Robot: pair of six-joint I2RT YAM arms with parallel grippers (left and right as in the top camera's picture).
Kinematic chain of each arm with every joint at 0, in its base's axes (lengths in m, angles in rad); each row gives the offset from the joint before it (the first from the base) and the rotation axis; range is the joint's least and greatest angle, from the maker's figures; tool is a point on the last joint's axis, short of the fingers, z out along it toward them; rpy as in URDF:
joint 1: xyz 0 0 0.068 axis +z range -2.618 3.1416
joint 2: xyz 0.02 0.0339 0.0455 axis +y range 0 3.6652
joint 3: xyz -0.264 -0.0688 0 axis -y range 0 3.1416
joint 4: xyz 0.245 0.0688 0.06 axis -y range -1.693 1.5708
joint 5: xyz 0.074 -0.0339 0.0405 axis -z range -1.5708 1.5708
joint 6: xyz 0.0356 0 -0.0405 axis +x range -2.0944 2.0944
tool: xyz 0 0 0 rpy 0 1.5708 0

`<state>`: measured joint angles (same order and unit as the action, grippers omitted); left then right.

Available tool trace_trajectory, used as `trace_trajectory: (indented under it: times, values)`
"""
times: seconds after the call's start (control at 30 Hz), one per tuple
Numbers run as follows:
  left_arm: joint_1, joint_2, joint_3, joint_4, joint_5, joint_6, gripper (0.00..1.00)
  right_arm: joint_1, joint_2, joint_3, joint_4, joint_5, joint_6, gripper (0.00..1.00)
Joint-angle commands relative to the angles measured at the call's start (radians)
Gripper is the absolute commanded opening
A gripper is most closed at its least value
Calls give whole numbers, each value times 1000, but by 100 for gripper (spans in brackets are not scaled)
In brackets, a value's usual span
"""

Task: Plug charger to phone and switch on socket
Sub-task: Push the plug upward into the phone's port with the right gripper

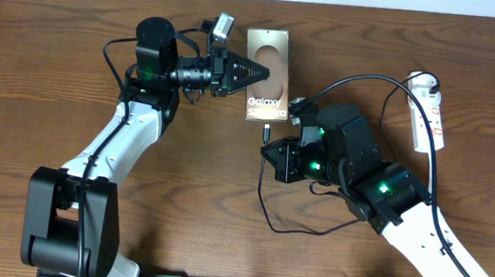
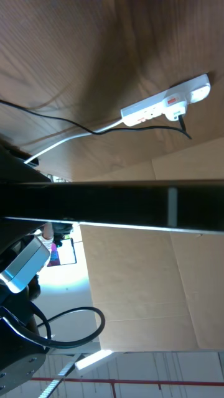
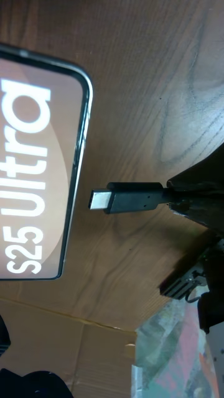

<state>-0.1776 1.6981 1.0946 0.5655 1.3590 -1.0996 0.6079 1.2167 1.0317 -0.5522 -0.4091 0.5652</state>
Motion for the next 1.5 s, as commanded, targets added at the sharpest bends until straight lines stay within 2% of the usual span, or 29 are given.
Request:
trace_trajectory:
  times: [0.0,1.47]
  values:
    - [4,-15,22,12,10,2,7,-4,3,-1,7,-12,-13,1]
    - [4,-15,22,12,21,6,7,-4,14,-1,48,21,-13,1]
